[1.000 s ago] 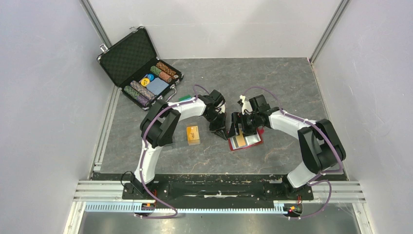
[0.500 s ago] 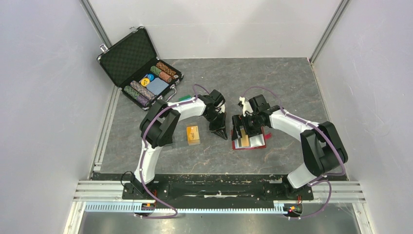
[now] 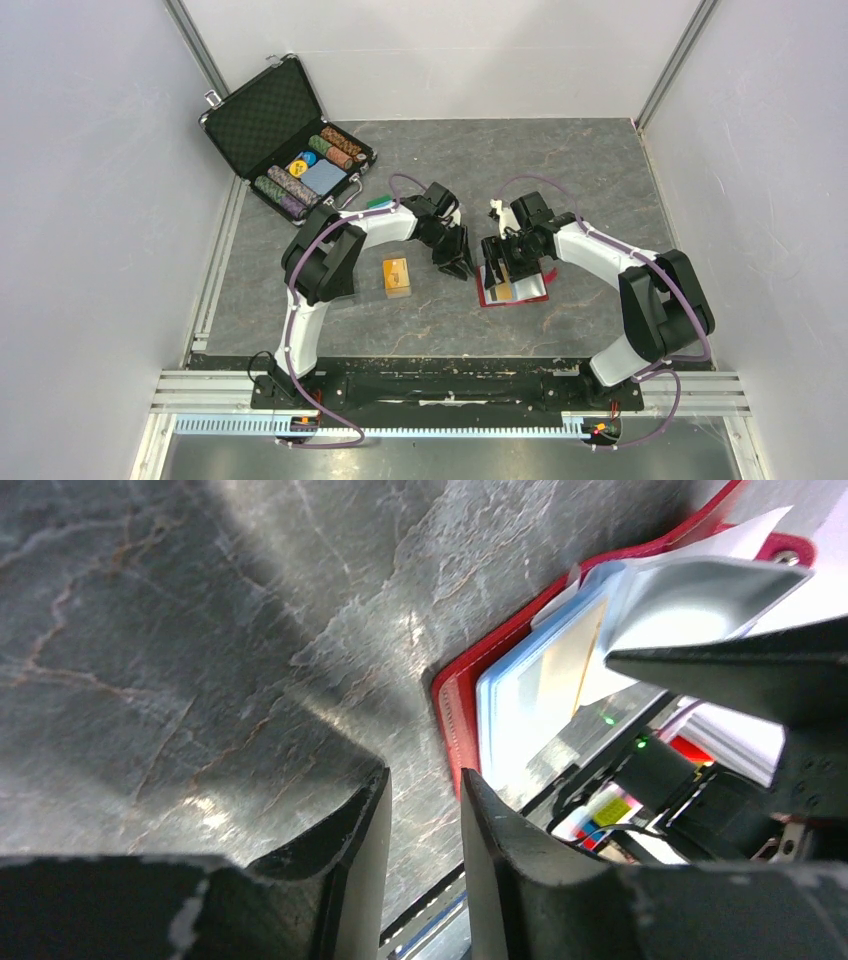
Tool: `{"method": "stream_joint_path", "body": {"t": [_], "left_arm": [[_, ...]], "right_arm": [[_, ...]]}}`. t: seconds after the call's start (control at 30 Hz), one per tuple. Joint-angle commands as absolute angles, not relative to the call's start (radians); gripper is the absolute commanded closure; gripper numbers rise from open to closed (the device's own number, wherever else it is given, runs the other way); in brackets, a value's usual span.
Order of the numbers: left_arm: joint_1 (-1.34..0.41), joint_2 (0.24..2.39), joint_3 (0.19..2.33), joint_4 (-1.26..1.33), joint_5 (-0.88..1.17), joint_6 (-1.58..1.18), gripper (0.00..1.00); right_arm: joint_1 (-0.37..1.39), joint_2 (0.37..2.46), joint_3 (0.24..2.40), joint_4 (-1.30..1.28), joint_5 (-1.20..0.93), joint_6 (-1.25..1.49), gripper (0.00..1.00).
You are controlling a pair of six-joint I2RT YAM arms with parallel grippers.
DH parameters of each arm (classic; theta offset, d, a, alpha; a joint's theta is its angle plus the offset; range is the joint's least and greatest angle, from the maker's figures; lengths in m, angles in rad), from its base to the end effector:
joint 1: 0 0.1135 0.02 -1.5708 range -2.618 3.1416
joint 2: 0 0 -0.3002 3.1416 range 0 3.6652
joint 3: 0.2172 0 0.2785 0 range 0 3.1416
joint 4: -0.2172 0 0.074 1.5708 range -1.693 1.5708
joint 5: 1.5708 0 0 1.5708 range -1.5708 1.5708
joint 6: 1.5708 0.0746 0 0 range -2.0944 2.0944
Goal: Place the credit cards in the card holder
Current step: Insert the credit card into the card holder.
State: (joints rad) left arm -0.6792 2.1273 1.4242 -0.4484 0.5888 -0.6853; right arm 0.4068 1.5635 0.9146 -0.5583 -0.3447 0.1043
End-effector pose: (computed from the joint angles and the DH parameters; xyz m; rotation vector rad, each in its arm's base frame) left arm 0.3476 -0.3339 0.1141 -0.1780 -2.8964 1.0700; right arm 0.2858 0.1506 0.1624 -0.5133 2.7700 0.6051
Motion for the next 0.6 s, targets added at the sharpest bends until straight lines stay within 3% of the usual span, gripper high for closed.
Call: {"method": "stream_joint_path", "body": {"t": [0.0, 0.17, 0.57], "left_arm": [[-0.675, 2.085, 1.397, -0.299, 0.663, -0.786, 0.61], [-0.676, 2.107, 1.375, -0.224, 0.7, -0.839, 0.61], [-0.696, 2.15, 1.392, -0.17, 0.725, -0.88, 0.61]], "right_arm": [[0.397, 1.547, 0.923, -0.558, -0.354, 0.103, 0.32], [0.339, 1.541, 0.892, -0.531, -0.386, 0.117, 0.47], [0.277, 1.564, 0.8, -0.475, -0.427, 0.104, 0.6]]}}
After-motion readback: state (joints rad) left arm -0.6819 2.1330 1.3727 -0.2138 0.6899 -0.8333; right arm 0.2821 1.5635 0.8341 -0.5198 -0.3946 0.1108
